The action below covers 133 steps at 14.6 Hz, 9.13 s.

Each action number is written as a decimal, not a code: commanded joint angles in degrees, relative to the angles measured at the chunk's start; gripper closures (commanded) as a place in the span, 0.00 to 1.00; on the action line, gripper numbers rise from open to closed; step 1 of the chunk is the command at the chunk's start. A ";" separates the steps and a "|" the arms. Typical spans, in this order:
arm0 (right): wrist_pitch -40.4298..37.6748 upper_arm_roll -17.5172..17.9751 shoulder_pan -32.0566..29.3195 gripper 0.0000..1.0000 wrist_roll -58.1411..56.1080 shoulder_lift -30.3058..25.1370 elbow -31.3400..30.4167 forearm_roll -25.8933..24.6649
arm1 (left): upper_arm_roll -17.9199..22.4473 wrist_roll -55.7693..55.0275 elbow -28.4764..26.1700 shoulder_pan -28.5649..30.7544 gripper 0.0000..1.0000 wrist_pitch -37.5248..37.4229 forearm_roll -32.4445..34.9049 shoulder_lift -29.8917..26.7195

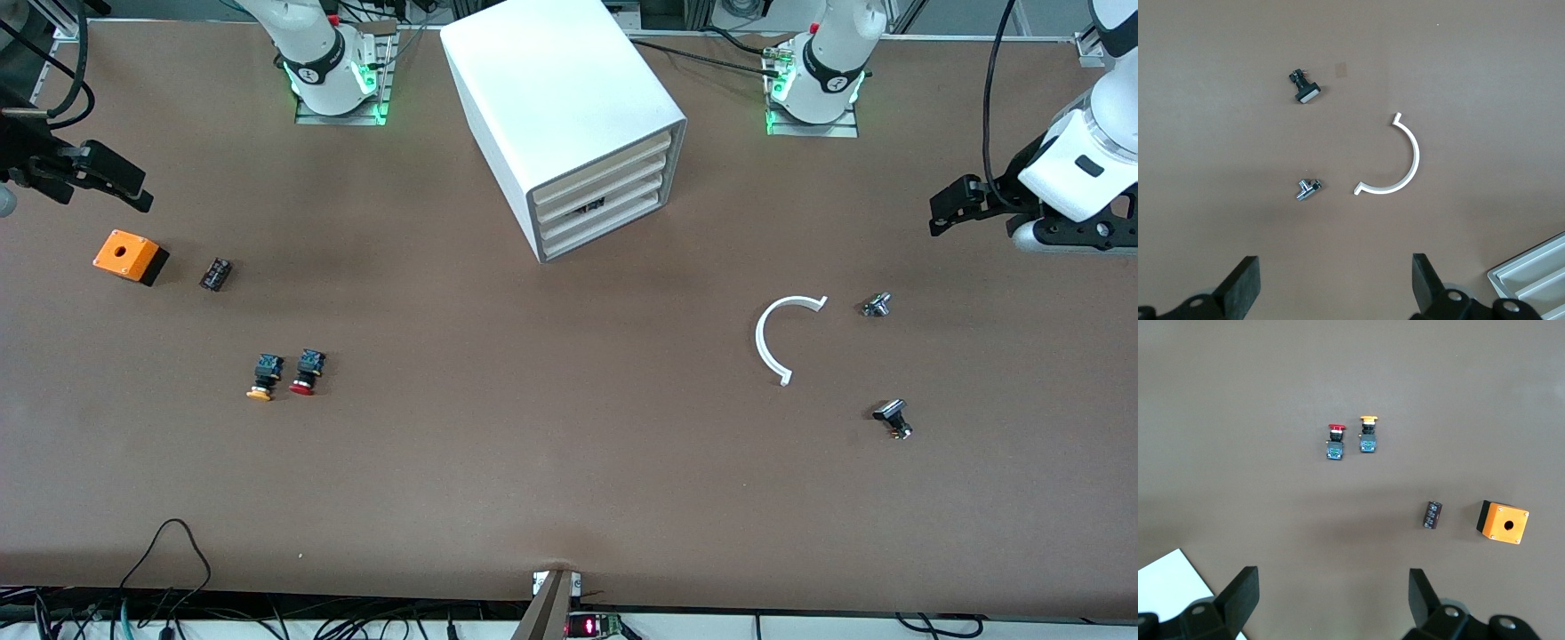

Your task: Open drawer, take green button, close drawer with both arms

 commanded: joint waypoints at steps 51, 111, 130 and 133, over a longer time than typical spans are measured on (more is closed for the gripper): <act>20.43 0.42 22.53 0.01 46.49 29.50 5.30 0.43 | -12.24 72.69 -26.93 -9.90 0.63 11.76 -76.05 36.50; 22.28 0.34 45.39 1.00 86.09 47.09 29.30 2.61 | -6.52 -6.93 19.44 -1.64 0.00 -5.43 -2.14 25.01; 31.13 -0.28 16.56 1.00 9.70 30.13 -7.68 5.08 | -12.94 -53.68 -8.74 -14.12 0.01 43.05 -1.61 33.51; 38.95 -0.28 12.18 1.00 0.83 29.86 -14.01 5.08 | -13.03 -56.92 -10.05 -15.26 0.02 42.88 -1.61 33.34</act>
